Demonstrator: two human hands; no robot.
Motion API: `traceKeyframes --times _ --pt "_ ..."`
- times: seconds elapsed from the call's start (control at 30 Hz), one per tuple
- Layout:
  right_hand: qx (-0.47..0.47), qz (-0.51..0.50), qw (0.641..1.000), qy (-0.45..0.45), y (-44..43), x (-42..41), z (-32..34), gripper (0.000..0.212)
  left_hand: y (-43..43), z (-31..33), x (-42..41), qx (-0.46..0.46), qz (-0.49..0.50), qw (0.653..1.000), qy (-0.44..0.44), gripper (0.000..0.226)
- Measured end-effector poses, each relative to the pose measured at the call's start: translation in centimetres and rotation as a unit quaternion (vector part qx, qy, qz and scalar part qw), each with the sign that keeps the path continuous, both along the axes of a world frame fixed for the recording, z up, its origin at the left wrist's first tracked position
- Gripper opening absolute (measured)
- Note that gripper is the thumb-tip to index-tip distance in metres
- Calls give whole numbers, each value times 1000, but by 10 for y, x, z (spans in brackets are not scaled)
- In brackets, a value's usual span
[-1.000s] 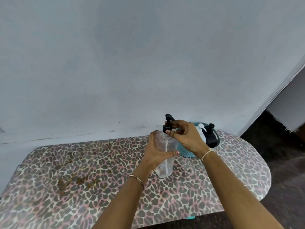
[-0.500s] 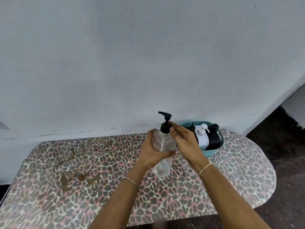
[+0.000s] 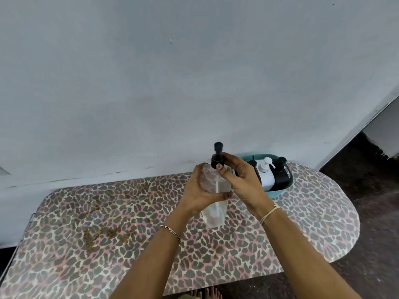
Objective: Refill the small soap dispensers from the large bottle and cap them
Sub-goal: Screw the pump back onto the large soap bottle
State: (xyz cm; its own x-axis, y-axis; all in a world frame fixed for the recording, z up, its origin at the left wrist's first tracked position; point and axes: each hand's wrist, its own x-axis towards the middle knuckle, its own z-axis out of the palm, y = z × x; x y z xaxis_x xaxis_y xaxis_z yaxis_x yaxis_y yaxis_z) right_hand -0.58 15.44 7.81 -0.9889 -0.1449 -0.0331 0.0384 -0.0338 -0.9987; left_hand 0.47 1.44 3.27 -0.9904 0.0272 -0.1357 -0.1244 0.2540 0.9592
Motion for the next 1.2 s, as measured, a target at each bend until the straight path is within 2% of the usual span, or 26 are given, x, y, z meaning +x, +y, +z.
traceKeyframes --times 0.13,0.3,0.37,0.47,0.57,0.67,0.73,0.8,0.87,0.93,1.03,1.1,1.2 --pt "26 -40 999 22 5 -3 -5 29 -7 -1 -1 4 -18 1000 -14 91" --pt "45 101 994 8 9 -8 4 42 -14 4 -1 37 -67 996 -41 88" --pt "43 116 992 3 9 -10 5 41 -18 6 -3 43 -81 995 -43 88" --pt "95 20 995 31 2 -15 -1 36 -18 8 -4 45 -82 995 -35 86" --pt "129 -57 989 39 -4 -17 -8 42 -15 6 -6 48 -85 995 -30 86" --pt "167 -2 986 24 -1 -17 -4 45 -17 7 -10 43 -98 994 -30 87" --pt "107 66 992 -13 3 -15 1 47 -19 9 -11 41 -108 993 -35 87" --pt "55 85 995 -27 6 -14 3 48 -21 11 -12 40 -118 991 -39 86" --pt "69 39 997 -2 4 -15 1 37 -20 11 -12 46 -118 991 -38 84" --pt "122 -51 991 22 -4 -17 -4 33 -18 8 -11 46 -108 992 -35 83" --pt "200 -159 966 32 -17 -13 -6 54 -15 3 -11 36 -103 994 -27 81" --pt "191 -155 969 22 -16 -12 -7 66 -14 3 -11 30 -105 994 -23 83" --pt "147 -43 988 -1 -8 -12 -7 64 -16 7 -15 36 -105 994 -26 86"
